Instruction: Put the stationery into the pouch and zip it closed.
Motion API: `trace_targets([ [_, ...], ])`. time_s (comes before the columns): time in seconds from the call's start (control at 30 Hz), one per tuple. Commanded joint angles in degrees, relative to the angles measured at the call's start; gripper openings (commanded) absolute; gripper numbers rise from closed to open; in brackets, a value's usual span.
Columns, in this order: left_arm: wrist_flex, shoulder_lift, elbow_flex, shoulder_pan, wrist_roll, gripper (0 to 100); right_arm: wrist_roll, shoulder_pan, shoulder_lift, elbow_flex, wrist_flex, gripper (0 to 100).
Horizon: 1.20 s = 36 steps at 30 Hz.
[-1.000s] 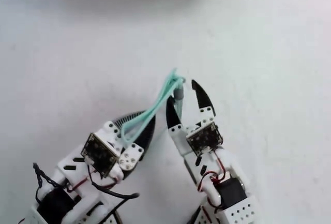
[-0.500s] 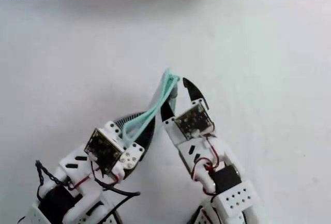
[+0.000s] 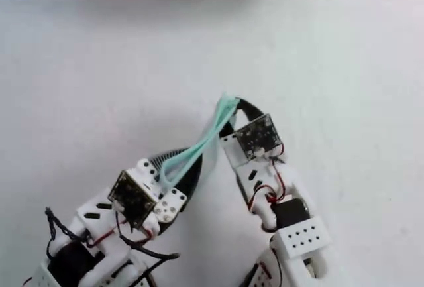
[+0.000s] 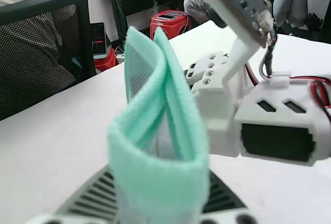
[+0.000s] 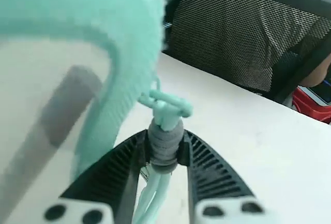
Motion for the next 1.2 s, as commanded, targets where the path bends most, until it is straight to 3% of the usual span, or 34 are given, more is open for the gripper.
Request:
trace_targets([
  [0.0,-0.1,-0.2,-0.9,3.6,0.7,4,-0.6,4.3,-1.0,-3.8,-2.9,1.9],
  [0.23,0.7,-0.2,-0.8,3.1,0.6,4,-0.6,8.2,-12.4,-4.7,1.2,1.9],
  [0.5,-0.5,-0.3,-0.2,-2.6,0.6,4,-0.1,5.3,-24.0,-23.5,23.9,1.8],
  [0.73,-9.0,-0.3,7.5,-3.5,0.6,4,3.1,1.3,-16.7,-40.6,36.6,1.8],
  [0.93,-8.8,-0.1,7.8,-3.6,0.6,4,2.9,-3.5,-4.3,-58.2,47.3,1.8],
  [1.17,-8.9,-0.1,7.9,-3.6,0.6,4,-3.2,-10.2,8.0,-75.9,59.4,1.8],
])
